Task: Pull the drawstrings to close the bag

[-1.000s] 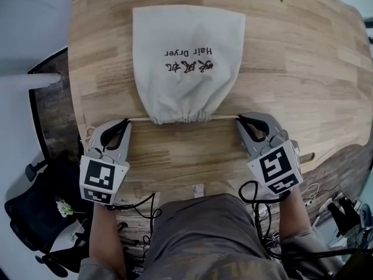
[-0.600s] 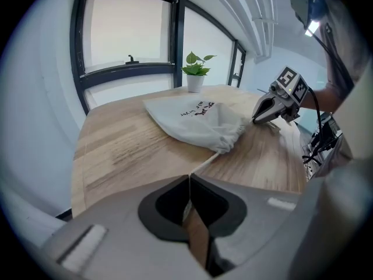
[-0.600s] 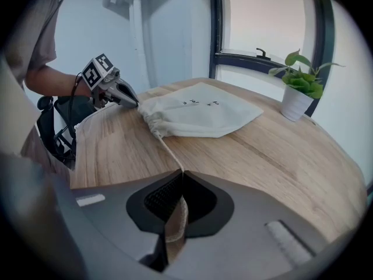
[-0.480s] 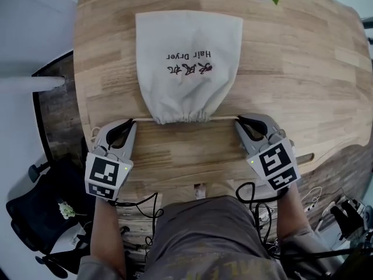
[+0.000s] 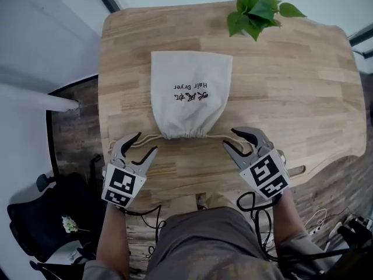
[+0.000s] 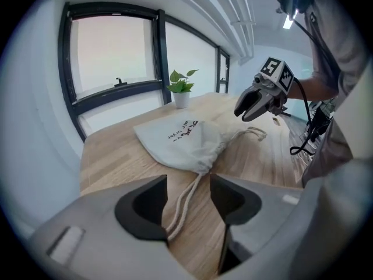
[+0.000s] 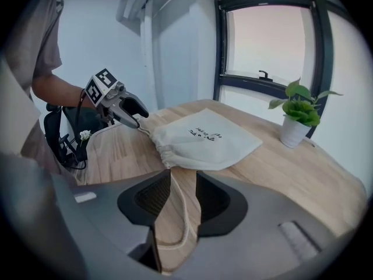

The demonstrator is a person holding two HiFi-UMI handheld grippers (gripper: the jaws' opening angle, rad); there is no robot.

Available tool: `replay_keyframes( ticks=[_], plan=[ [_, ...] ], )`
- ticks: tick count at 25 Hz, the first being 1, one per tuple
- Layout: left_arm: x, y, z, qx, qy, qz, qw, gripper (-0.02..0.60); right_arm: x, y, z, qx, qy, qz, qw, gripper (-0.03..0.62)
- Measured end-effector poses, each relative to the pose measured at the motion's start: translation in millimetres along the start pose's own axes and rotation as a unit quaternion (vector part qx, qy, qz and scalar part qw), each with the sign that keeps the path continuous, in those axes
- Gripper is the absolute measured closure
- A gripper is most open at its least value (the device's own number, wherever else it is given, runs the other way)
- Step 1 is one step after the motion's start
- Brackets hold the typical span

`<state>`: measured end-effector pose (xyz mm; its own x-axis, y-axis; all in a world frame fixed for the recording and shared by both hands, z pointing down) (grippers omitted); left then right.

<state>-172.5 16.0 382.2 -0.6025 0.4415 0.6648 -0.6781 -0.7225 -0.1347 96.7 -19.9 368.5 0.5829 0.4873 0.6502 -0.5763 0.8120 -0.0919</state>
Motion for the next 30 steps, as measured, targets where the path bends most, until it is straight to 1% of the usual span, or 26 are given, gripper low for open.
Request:
replay_keyframes(
  ticks=[4,7,15,19,23,26,27,28,29,30],
  plan=[
    [-11.9,-4.5,2.6,0.019,-0.009,0.021,0.9996,0.35,-11.2,11.6,4.6,-0.014,-0.005,-0.017,1.0,0.424],
    [-7.7,-2.9,11.6,0.036,-0.002,0.031,0.9989,0.344,-12.8,15.6,16.0,-0.019,0.006,-0.033,0.999,0.424],
    [5.2,-3.2,40.5,0.082,0.016,0.05,0.9952,0.339,-2.2,21.5,54.0,-0.033,0.048,-0.055,0.997,0.424],
    [4.4,-2.2,46.8,0.101,0.011,0.044,0.9939,0.341,2.3,22.8,64.0,-0.045,0.061,-0.049,0.996,0.425],
    [3.1,0.4,48.8,0.114,0.004,0.04,0.9927,0.341,1.7,21.1,66.6,-0.047,0.057,-0.045,0.996,0.43],
    [4.2,2.5,48.8,0.115,0.001,0.042,0.9925,0.347,0.4,22.8,68.2,-0.051,0.06,-0.058,0.995,0.446],
    [4.4,3.3,48.8,0.114,0.0,0.042,0.9926,0.354,0.4,23.9,68.5,-0.053,0.062,-0.065,0.995,0.465],
    [4.3,3.7,48.7,0.114,0.0,0.044,0.9925,0.364,0.5,24.6,68.6,-0.053,0.065,-0.071,0.994,0.516],
    [4.0,3.4,48.5,0.114,0.0,0.05,0.9922,0.377,0.6,24.9,68.6,-0.052,0.067,-0.074,0.994,0.551],
    [3.5,2.2,48.1,0.115,0.0,0.059,0.9917,0.417,0.7,24.8,68.5,-0.052,0.068,-0.074,0.994,0.551]
  ],
)
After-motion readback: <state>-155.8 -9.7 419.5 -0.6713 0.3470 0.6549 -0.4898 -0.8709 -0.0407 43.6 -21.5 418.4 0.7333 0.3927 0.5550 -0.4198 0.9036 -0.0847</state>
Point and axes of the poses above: the fingertips, and each gripper's own axes: z forward along the fingers, y to its left, x out of its underside, the point moved 6 cm from there along -z, backward along the fingers, and after that the axes turned 7 degrees about z, right-handed, at the moved point
